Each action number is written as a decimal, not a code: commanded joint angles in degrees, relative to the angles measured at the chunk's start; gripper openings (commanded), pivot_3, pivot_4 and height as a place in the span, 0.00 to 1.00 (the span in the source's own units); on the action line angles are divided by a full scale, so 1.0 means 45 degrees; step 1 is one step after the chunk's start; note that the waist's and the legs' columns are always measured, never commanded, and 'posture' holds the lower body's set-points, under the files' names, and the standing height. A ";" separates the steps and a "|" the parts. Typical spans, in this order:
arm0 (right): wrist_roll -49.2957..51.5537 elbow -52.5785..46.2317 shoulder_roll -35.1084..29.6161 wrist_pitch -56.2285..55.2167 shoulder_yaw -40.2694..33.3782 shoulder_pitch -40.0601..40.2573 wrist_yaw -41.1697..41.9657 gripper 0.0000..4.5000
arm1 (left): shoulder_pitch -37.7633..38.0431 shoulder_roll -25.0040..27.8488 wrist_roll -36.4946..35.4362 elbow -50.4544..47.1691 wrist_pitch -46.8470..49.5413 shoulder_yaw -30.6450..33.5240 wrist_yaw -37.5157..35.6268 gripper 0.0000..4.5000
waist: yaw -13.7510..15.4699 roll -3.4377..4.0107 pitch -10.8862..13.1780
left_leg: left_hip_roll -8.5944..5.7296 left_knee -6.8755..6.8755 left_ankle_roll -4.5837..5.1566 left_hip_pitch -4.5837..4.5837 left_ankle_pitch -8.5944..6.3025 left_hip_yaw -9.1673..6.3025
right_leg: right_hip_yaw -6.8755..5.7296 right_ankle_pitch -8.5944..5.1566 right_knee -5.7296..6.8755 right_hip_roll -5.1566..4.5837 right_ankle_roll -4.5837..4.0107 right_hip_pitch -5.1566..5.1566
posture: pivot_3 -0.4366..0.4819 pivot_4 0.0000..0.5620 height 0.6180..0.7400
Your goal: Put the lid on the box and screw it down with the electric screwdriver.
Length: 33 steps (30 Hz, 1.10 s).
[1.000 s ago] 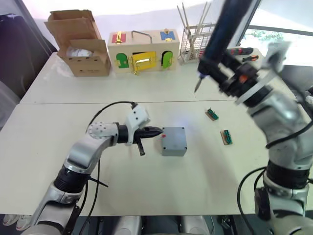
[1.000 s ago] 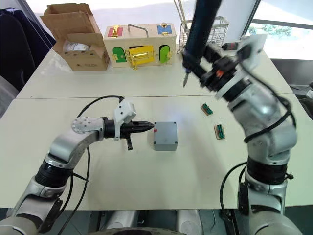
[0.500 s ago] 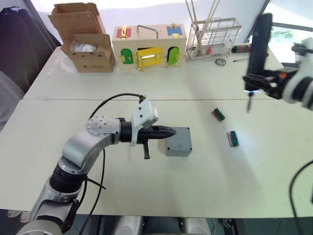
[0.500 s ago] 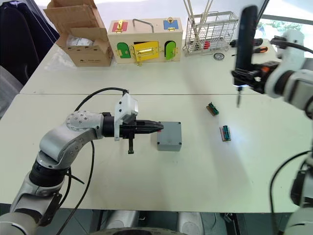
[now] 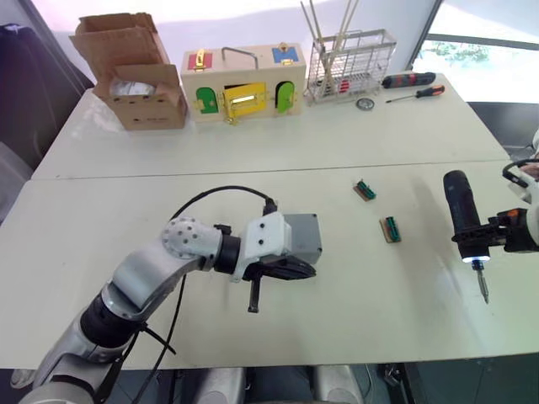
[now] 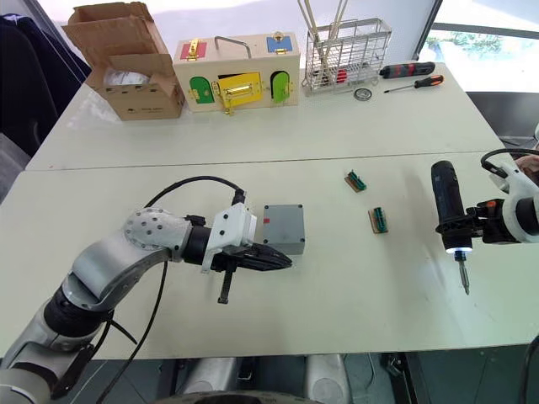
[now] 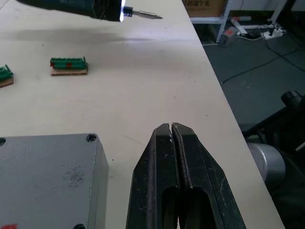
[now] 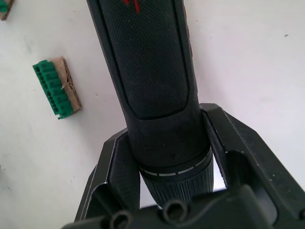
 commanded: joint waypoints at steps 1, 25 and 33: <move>-0.0778 0.0599 0.0086 -0.0580 0.0479 -0.0373 0.0767 0.39 | 0.0055 0.0066 -0.0099 -0.0654 0.0040 0.0147 0.0248 0.00 | 0.0034 -0.0001 0.0001 | -0.0002 0.0000 -0.0013 -0.0004 0.0007 0.0001 | 0.0002 0.0001 -0.0002 -0.0002 0.0001 -0.0004 | 0.48 0.27 0.95; -0.1122 -0.5894 0.1202 -0.4847 -0.2076 -0.0691 0.3395 0.99 | 0.1580 0.1800 0.1393 0.1696 0.0130 0.1468 0.1928 0.00 | 0.0072 -0.0040 -0.0018 | 0.0009 -0.0004 -0.0057 -0.0008 0.0025 0.0012 | 0.0036 0.0015 0.0016 0.0018 0.0024 -0.0041 | 0.48 0.27 0.95; -0.0246 -1.1726 0.2472 -0.5767 -0.2332 0.3887 0.2357 0.99 | 0.1027 0.0961 0.2501 0.2877 -0.0589 0.0240 0.1848 0.00 | 0.0486 -0.0114 -0.0030 | -0.0043 0.0081 -0.0020 -0.0027 0.0007 0.0015 | 0.0055 0.0065 -0.0002 -0.0027 0.0050 -0.0001 | 0.48 0.27 0.95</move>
